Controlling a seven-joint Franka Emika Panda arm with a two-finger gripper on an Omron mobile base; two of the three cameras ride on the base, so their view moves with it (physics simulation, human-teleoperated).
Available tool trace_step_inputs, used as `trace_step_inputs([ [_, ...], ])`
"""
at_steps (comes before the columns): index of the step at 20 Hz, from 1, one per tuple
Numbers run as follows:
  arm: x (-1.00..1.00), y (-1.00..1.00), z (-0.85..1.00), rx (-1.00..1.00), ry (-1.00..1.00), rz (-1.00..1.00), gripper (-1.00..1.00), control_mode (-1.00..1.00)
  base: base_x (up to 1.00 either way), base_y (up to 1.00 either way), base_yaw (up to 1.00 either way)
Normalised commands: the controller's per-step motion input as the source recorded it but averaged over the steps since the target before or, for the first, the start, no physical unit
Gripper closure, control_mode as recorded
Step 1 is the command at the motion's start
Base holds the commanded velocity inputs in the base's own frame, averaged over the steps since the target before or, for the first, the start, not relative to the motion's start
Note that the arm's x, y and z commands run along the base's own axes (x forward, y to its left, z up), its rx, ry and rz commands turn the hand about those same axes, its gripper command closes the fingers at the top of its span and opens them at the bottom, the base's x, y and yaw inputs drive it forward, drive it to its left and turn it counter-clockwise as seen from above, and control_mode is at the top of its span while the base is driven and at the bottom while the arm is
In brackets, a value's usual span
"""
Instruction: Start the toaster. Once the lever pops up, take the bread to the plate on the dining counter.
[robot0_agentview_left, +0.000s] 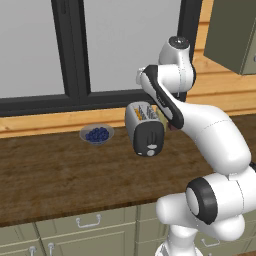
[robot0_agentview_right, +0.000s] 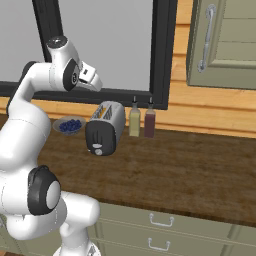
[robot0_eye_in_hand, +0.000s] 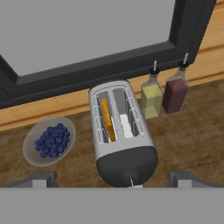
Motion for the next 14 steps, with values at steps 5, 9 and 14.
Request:
trace_step_inputs([
  [5, 0.0, 0.0, 0.0, 0.0, 0.0, 0.0, -1.0, -1.0, 0.0, 0.0, 0.0],
  [9, 0.0, 0.0, 0.0, 0.0, 0.0, 0.0, -1.0, -1.0, 0.0, 0.0, 0.0],
  [14, 0.0, 0.0, 0.0, 0.0, 0.0, 0.0, -1.0, -1.0, 0.0, 0.0, 0.0],
])
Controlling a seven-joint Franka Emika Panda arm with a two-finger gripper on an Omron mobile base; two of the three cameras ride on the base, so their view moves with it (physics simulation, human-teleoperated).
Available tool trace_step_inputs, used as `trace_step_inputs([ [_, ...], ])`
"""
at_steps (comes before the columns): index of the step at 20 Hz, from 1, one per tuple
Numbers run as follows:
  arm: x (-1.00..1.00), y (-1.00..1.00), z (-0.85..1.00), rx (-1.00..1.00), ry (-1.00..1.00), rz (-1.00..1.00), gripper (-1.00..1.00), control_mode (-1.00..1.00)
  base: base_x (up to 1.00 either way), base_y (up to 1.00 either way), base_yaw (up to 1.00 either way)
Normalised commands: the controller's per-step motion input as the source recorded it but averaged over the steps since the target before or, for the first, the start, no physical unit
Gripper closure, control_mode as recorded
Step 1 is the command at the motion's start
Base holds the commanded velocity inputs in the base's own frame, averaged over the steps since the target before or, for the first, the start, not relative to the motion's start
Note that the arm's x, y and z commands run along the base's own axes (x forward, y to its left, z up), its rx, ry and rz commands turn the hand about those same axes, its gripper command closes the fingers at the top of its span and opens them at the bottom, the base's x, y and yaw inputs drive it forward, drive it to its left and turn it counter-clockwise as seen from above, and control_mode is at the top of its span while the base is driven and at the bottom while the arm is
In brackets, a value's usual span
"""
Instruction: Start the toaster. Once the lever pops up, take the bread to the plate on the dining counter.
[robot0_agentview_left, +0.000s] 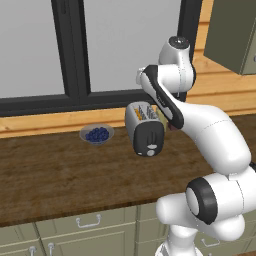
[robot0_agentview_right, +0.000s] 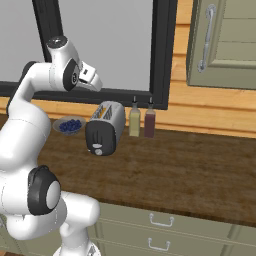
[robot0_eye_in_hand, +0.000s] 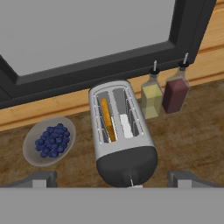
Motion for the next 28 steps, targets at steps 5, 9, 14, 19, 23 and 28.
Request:
trace_step_inputs([
  [5, 0.0, 0.0, 0.0, 0.0, 0.0, 0.0, -1.0, -1.0, 0.0, 0.0, 0.0],
  [9, 0.0, 0.0, 0.0, 0.0, 0.0, 0.0, -1.0, -1.0, 0.0, 0.0, 0.0],
  [14, 0.0, 0.0, 0.0, 0.0, 0.0, 0.0, -1.0, -1.0, 0.0, 0.0, 0.0],
  [19, 0.0, 0.0, 0.0, 0.0, 0.0, 0.0, -1.0, -1.0, 0.0, 0.0, 0.0],
  [23, 0.0, 0.0, 0.0, 0.0, 0.0, 0.0, -1.0, -1.0, 0.0, 0.0, 0.0],
  [28, 0.0, 0.0, 0.0, 0.0, 0.0, 0.0, -1.0, -1.0, 0.0, 0.0, 0.0],
])
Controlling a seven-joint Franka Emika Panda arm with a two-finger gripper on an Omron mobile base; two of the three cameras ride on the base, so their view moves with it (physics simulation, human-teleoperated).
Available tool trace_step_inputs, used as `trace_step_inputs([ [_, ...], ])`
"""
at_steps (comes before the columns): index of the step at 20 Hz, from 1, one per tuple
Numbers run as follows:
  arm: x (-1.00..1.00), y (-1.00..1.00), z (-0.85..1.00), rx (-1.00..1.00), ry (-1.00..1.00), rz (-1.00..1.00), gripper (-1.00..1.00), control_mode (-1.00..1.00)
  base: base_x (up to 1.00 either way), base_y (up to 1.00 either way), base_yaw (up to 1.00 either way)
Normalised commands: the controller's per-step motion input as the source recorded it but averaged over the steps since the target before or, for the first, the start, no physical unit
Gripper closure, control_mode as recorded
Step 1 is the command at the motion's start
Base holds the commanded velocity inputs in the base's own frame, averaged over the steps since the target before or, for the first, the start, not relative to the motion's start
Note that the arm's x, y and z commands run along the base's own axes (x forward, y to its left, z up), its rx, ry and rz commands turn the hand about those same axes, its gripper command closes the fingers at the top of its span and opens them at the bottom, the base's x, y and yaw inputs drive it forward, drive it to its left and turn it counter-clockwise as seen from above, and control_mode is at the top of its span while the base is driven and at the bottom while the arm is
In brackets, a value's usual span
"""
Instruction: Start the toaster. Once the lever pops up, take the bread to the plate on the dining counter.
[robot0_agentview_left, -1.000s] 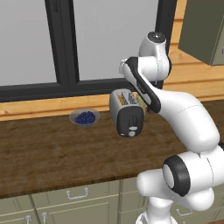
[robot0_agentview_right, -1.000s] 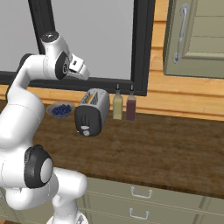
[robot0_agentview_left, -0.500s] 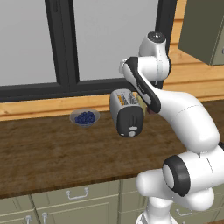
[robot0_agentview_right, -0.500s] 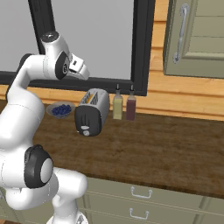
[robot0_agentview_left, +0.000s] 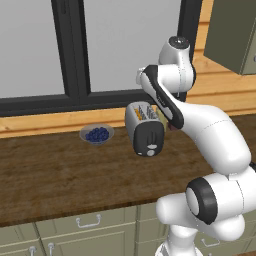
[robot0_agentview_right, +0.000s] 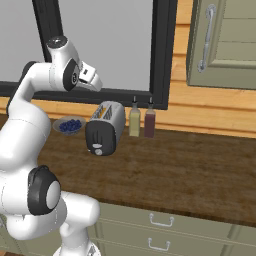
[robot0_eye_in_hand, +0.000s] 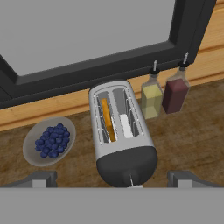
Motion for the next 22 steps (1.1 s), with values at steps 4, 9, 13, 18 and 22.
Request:
trace_step_inputs([
  [4, 0.0, 0.0, 0.0, 0.0, 0.0, 0.0, -1.0, -1.0, 0.0, 0.0, 0.0],
  [9, 0.0, 0.0, 0.0, 0.0, 0.0, 0.0, -1.0, -1.0, 0.0, 0.0, 0.0],
  [13, 0.0, 0.0, 0.0, 0.0, 0.0, 0.0, -1.0, -1.0, 0.0, 0.0, 0.0],
  [18, 0.0, 0.0, 0.0, 0.0, 0.0, 0.0, -1.0, -1.0, 0.0, 0.0, 0.0],
  [22, 0.0, 0.0, 0.0, 0.0, 0.0, 0.0, -1.0, -1.0, 0.0, 0.0, 0.0],
])
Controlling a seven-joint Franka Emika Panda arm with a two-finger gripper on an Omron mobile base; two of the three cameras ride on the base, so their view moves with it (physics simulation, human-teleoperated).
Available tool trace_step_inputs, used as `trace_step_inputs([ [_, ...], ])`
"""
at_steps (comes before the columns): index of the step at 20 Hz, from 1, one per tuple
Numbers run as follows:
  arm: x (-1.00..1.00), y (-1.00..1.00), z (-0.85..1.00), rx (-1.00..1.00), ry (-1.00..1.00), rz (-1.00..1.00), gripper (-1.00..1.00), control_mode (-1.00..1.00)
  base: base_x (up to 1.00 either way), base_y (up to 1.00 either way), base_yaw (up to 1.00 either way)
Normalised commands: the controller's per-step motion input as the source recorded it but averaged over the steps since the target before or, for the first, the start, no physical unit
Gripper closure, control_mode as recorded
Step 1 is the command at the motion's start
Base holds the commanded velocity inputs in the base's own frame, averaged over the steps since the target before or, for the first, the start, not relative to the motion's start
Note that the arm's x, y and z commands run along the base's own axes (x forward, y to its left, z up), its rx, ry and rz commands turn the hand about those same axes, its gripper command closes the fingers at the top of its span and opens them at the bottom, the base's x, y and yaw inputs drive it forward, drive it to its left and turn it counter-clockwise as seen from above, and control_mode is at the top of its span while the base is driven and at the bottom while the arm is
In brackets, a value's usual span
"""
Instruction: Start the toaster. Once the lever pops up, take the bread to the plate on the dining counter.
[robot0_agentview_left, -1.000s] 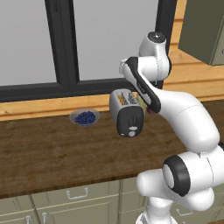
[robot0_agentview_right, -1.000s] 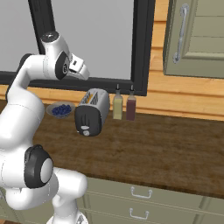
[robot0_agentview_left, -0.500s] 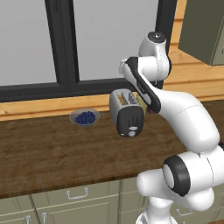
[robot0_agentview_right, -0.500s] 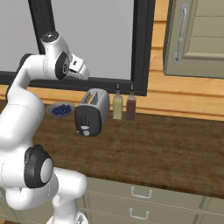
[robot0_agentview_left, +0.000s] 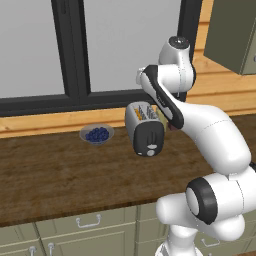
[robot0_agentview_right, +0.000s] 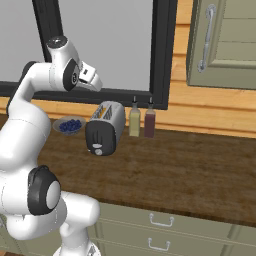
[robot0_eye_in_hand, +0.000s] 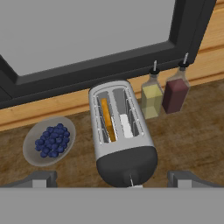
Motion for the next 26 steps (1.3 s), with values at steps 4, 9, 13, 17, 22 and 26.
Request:
trace_step_inputs([
  [4, 0.0, 0.0, 0.0, 0.0, 0.0, 0.0, -1.0, -1.0, 0.0, 0.0, 0.0],
  [9, 0.0, 0.0, 0.0, 0.0, 0.0, 0.0, -1.0, -1.0, 0.0, 0.0, 0.0],
  [13, 0.0, 0.0, 0.0, 0.0, 0.0, 0.0, -1.0, -1.0, 0.0, 0.0, 0.0],
  [17, 0.0, 0.0, 0.0, 0.0, 0.0, 0.0, -1.0, -1.0, 0.0, 0.0, 0.0],
  [22, 0.0, 0.0, 0.0, 0.0, 0.0, 0.0, -1.0, -1.0, 0.0, 0.0, 0.0],
  [26, 0.0, 0.0, 0.0, 0.0, 0.0, 0.0, -1.0, -1.0, 0.0, 0.0, 0.0],
])
